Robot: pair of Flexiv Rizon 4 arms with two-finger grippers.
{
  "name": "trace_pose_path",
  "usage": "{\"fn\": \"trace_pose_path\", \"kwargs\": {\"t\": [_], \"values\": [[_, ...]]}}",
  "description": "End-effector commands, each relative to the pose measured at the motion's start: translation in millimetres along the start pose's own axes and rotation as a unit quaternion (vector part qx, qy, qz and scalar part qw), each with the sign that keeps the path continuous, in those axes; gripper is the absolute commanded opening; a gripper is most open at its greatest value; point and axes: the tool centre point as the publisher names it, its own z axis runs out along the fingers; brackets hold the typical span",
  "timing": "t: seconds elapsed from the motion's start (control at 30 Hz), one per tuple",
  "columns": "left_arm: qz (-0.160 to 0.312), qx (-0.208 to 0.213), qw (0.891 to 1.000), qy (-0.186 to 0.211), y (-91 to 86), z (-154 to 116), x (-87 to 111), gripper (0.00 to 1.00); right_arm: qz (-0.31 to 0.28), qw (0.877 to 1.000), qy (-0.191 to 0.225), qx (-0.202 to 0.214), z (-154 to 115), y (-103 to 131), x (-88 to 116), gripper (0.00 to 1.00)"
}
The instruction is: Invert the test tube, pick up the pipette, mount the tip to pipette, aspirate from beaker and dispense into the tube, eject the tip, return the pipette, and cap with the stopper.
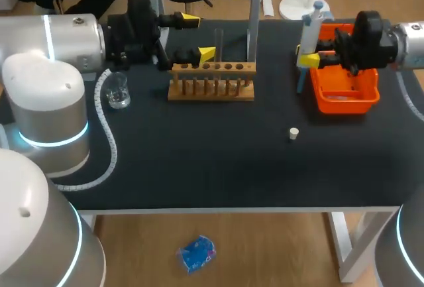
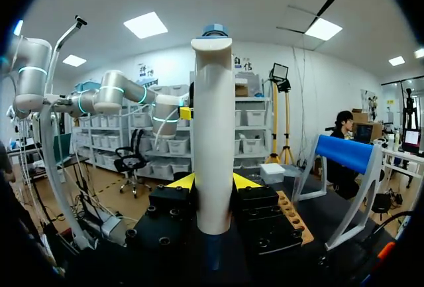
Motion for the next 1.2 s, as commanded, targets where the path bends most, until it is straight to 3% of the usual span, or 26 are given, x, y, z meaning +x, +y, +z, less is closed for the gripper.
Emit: {"fn": "trace_pose_path", "kwargs": {"t": [0.03,0.3,0.67,1.2], "values": [[-0.001,0.012,0.999,0.032,7.7,-29,-8.1,1.00,0.000,1.000,0.015,-0.013,20,-10,-1,0.00],[0.004,0.019,0.999,0.029,16.8,-53,-15.8,1.00,0.005,0.999,0.047,-0.016,58,-19,11,0.00],[0.017,0.034,0.999,0.033,21.1,-56,-10.0,1.00,0.022,0.995,0.094,-0.017,110,-30,24,0.00],[0.015,0.031,0.999,0.029,24.2,-50,-10.1,1.00,0.021,0.995,0.095,-0.016,113,-33,24,0.00]]}}
